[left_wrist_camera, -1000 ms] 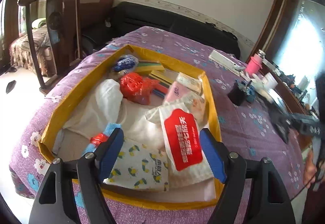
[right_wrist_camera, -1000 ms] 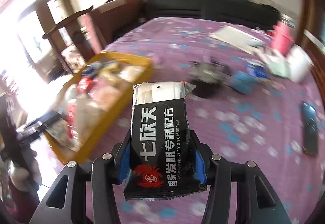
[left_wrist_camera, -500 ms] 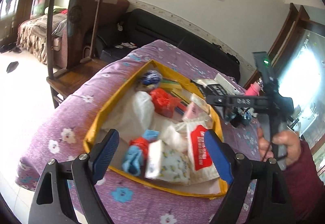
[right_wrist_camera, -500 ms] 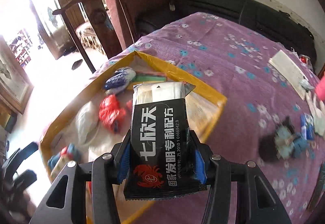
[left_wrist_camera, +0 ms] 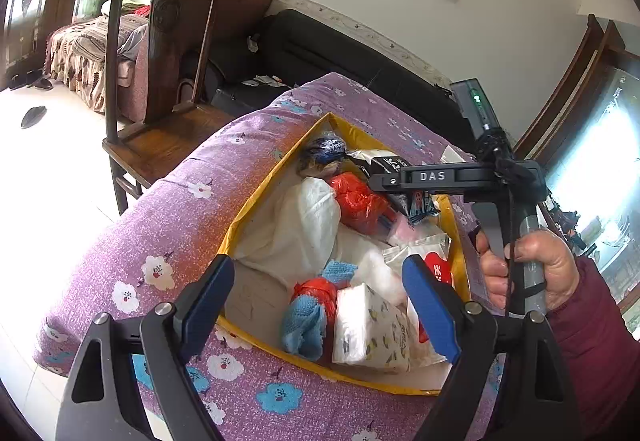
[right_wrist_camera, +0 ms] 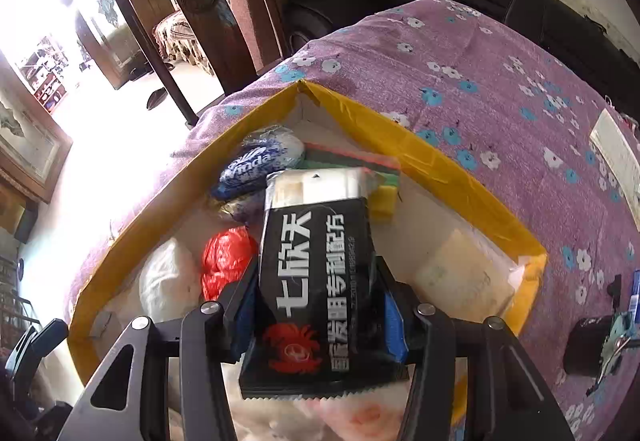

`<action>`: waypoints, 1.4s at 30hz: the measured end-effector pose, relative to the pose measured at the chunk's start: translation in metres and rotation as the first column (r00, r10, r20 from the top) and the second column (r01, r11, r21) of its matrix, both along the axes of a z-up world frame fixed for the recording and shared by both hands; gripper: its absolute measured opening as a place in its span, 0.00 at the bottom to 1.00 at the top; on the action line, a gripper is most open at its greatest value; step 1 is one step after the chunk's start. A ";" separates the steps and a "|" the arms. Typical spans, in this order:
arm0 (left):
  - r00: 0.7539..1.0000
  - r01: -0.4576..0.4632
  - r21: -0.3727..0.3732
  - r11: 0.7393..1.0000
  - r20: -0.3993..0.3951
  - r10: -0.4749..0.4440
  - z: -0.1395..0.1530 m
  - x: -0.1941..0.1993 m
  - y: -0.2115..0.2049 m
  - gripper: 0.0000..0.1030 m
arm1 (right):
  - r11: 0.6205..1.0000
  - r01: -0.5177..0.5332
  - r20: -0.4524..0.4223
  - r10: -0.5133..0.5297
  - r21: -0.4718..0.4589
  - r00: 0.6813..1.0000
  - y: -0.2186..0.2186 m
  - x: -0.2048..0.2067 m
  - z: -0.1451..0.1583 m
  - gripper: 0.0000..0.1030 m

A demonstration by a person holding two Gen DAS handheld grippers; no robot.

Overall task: Organize soft objects
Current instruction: 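Carry the tissue pack and black snack bag to the yellow tray and release both, then move both open tools back over the table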

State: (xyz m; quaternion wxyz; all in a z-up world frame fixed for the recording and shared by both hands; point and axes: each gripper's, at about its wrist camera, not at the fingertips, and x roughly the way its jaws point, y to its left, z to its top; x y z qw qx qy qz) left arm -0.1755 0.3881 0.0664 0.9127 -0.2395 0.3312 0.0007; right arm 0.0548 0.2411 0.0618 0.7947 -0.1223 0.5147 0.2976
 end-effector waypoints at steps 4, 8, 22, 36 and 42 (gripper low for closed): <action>1.000 0.001 0.003 1.000 -0.006 -0.001 0.000 0.001 -0.002 0.83 | 1.000 0.009 0.000 -0.009 -0.014 1.000 0.005 0.006 -0.008 0.55; 1.000 0.003 0.020 1.000 -0.006 -0.003 0.004 -0.001 -0.006 0.84 | 1.000 0.009 0.017 -0.009 0.004 1.000 0.005 0.007 -0.011 0.60; 0.999 0.006 0.098 0.995 0.032 -0.010 0.032 -0.016 -0.039 0.88 | 0.976 0.070 0.139 -0.100 0.204 0.985 -0.085 -0.028 0.064 0.83; 0.979 0.068 0.290 0.955 0.165 -0.119 0.083 -0.025 -0.148 1.00 | 0.923 0.319 0.185 -0.360 0.214 0.915 -0.303 -0.088 0.060 0.85; 0.945 0.233 0.321 0.918 0.148 -0.292 0.082 -0.006 -0.221 1.00 | 0.823 0.515 0.141 -0.555 0.241 0.820 -0.413 -0.105 0.049 0.88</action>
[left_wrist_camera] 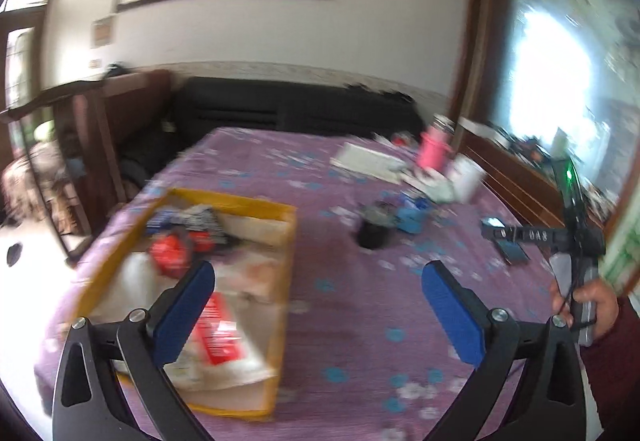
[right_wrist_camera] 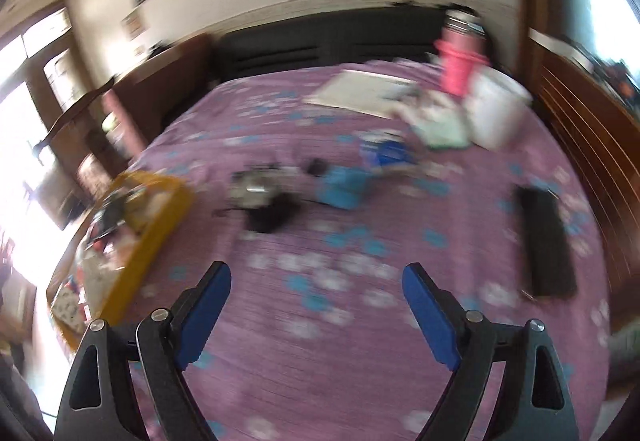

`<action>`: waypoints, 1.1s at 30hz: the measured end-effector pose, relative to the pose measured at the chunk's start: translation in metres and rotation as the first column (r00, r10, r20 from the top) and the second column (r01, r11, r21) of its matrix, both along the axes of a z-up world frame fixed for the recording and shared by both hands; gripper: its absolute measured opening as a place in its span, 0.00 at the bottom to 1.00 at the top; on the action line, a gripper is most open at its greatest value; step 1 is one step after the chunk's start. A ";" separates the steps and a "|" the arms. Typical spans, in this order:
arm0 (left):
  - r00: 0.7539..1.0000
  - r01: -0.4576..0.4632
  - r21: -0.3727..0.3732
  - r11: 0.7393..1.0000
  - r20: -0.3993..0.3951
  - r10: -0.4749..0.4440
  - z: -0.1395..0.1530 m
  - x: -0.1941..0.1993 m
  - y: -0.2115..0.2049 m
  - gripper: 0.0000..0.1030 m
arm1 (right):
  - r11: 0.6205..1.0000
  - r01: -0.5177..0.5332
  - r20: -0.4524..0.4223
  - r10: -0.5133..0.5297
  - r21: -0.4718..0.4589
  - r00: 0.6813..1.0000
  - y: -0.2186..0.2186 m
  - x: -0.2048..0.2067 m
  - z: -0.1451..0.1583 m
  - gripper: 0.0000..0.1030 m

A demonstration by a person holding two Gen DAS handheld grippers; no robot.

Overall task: Organize soft objects
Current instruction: 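Move both open tools back over the table, then grasp the blue Vinda tissue pack with the right tool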

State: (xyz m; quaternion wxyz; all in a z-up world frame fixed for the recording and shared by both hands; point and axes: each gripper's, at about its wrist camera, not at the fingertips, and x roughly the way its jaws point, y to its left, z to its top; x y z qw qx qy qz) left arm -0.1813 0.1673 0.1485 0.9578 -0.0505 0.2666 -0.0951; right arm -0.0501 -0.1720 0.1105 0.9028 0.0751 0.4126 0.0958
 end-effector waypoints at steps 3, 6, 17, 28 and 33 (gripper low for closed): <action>0.996 0.079 0.053 0.995 -0.048 -0.077 -0.013 0.017 -0.041 1.00 | 0.997 0.074 -0.027 -0.073 0.029 0.997 -0.036 -0.004 -0.009 0.88; 0.987 0.140 0.070 0.988 -0.091 -0.133 -0.024 0.032 -0.069 1.00 | 0.994 0.106 -0.041 -0.105 0.028 0.994 -0.052 -0.003 -0.016 0.88; 0.950 0.212 0.047 0.976 -0.242 -0.195 -0.082 0.115 -0.121 1.00 | 0.995 0.101 -0.095 -0.099 0.016 0.991 -0.034 0.070 -0.036 0.87; 0.920 0.151 -0.035 0.988 -0.361 -0.153 -0.129 0.154 -0.106 1.00 | 0.991 0.121 -0.121 -0.126 -0.049 0.985 -0.007 0.183 -0.044 0.87; 0.915 0.139 -0.072 0.988 -0.372 -0.156 -0.134 0.158 -0.101 1.00 | 0.982 0.099 -0.164 -0.126 -0.162 0.978 0.012 0.231 -0.058 0.87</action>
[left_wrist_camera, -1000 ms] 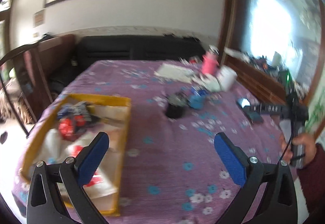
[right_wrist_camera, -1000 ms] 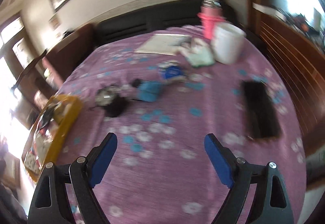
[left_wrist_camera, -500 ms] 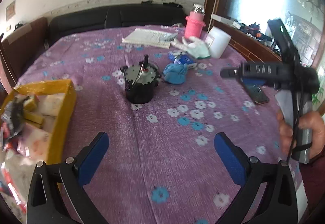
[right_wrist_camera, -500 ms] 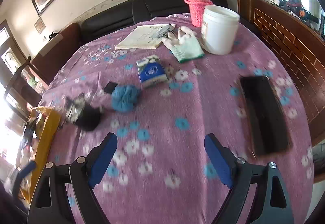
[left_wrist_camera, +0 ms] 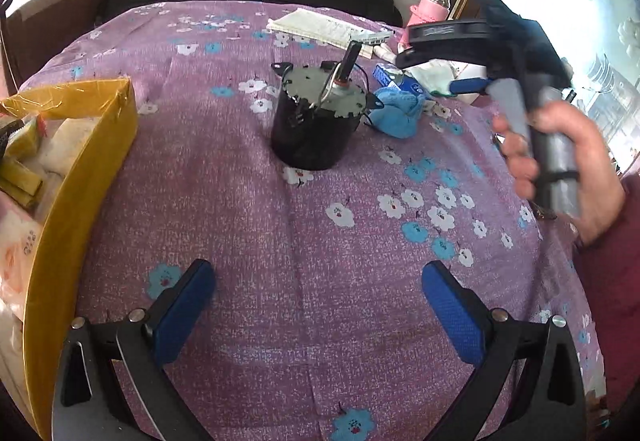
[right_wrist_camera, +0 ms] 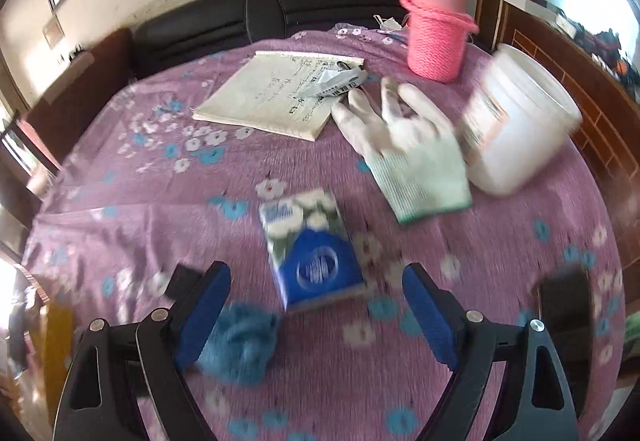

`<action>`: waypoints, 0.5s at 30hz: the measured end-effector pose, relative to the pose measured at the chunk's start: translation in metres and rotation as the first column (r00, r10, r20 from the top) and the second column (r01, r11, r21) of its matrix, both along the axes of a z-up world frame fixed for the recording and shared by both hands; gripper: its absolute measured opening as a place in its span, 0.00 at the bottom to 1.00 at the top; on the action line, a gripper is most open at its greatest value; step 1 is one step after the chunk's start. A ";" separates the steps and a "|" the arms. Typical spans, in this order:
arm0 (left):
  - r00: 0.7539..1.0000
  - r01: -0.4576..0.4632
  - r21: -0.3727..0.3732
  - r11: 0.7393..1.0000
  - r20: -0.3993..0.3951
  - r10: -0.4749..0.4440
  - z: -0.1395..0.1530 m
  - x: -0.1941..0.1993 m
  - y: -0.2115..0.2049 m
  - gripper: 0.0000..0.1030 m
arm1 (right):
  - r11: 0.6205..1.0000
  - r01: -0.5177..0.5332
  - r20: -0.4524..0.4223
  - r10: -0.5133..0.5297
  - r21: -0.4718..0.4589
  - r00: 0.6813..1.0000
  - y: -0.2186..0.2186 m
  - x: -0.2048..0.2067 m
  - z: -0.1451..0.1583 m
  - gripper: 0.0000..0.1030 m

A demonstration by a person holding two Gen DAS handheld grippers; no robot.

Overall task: Organize soft objects
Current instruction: 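Grasp the blue Vinda tissue pack with the right tool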

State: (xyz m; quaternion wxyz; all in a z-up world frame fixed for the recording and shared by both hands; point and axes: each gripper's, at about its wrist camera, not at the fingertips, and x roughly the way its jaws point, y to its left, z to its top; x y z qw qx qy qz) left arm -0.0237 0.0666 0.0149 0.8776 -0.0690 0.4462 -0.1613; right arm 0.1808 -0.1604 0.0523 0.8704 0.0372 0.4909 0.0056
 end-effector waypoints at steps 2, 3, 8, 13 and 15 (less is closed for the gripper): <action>1.000 0.000 0.008 1.000 0.001 0.000 0.000 0.000 -0.001 1.00 | 0.999 -0.003 -0.021 0.002 -0.037 1.000 0.006 0.013 -0.007 0.87; 1.000 0.001 0.013 1.000 0.001 -0.001 0.000 0.000 -0.002 1.00 | 0.999 -0.003 -0.035 0.001 -0.052 0.999 0.008 0.020 -0.011 0.87; 1.000 0.004 0.048 0.999 -0.001 -0.004 0.000 0.001 -0.008 1.00 | 0.999 0.011 -0.098 -0.016 -0.048 0.995 0.005 0.030 -0.030 0.64; 1.000 0.005 0.040 0.999 -0.001 -0.005 0.000 0.001 -0.008 1.00 | 0.999 0.020 -0.115 -0.025 -0.039 0.993 -0.009 -0.009 -0.028 0.58; 1.000 0.005 0.038 0.999 -0.001 -0.005 0.000 0.002 -0.007 1.00 | 0.999 0.029 -0.115 -0.032 -0.029 0.993 -0.019 -0.035 -0.028 0.58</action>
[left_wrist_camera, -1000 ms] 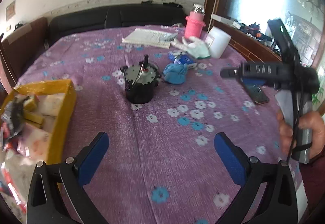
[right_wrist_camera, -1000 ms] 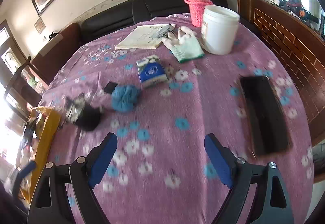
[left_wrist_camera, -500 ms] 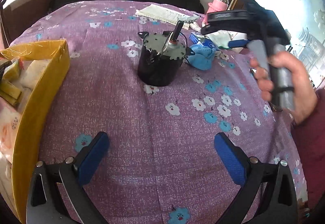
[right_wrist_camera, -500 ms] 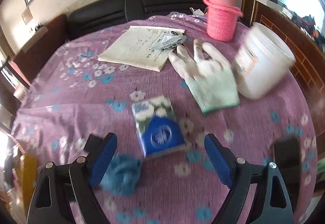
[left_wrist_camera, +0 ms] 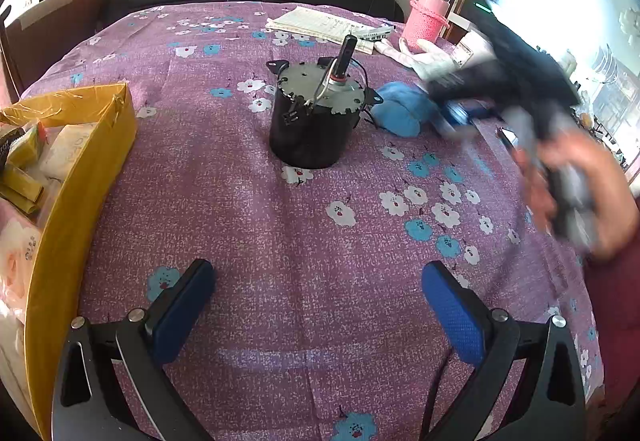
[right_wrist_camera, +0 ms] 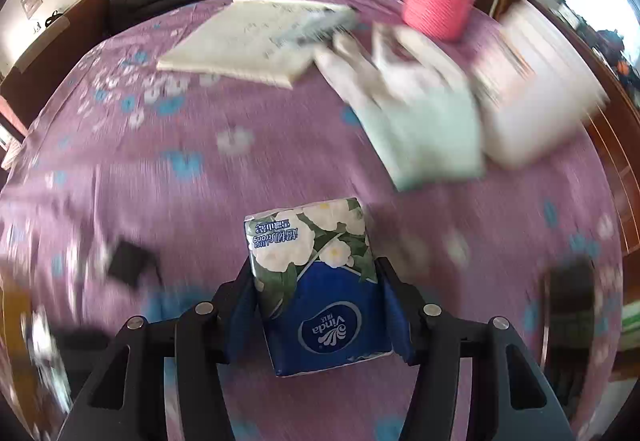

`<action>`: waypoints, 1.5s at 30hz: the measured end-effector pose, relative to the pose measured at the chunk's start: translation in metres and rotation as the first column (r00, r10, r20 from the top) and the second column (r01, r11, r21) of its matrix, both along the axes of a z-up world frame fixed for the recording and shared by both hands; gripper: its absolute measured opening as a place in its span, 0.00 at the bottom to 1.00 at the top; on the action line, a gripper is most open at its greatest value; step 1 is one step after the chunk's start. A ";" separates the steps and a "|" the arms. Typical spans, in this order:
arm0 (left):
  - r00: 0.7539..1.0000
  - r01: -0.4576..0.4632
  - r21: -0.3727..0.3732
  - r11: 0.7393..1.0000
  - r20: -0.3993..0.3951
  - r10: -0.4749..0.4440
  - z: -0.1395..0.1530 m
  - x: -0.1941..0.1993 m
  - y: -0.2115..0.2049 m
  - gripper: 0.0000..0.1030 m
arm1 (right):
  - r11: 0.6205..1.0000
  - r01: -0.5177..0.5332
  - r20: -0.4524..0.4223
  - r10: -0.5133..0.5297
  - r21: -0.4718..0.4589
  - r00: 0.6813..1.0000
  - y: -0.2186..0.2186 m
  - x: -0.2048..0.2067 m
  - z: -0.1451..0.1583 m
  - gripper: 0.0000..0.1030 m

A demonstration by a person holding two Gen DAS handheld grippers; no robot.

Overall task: Organize soft objects
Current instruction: 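Grasp the blue Vinda tissue pack with the right tool, then grasp the blue knitted cloth with the left tool while the right tool holds the tissue pack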

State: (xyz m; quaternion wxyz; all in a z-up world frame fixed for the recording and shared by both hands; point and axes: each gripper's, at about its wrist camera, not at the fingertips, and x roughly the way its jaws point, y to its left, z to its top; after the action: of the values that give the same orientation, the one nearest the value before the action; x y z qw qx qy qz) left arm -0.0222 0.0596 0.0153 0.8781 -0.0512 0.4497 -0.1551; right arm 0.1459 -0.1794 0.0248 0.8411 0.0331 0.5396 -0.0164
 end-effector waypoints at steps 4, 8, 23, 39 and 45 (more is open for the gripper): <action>1.000 0.000 0.003 1.000 0.000 0.000 -0.001 0.000 0.001 1.00 | 0.999 0.010 0.002 -0.010 0.044 1.000 -0.025 -0.077 0.000 0.59; 1.000 0.001 0.022 1.000 -0.001 -0.001 -0.002 0.001 -0.002 1.00 | 0.998 0.001 0.031 -0.003 0.070 1.000 -0.037 -0.143 0.001 0.60; 0.979 0.142 0.242 0.960 0.112 -0.173 0.062 0.000 -0.076 0.93 | 0.967 -0.029 0.336 -0.059 0.254 0.940 -0.070 -0.183 0.020 0.90; 0.980 0.185 0.375 0.909 -0.005 -0.197 0.017 0.151 -0.170 0.88 | 0.938 -0.024 0.291 -0.083 0.346 0.953 -0.094 -0.179 0.013 0.90; 0.968 0.232 0.425 0.875 -0.014 -0.250 0.003 0.143 -0.183 0.39 | 0.935 -0.011 0.280 -0.095 0.355 0.955 -0.099 -0.176 0.011 0.90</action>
State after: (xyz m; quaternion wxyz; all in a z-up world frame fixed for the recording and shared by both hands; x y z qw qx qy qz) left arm 0.1213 -0.1229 0.0187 0.8511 0.2004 0.4571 -0.1630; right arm -0.0298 -0.2783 0.0360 0.8913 0.1972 0.4026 0.0677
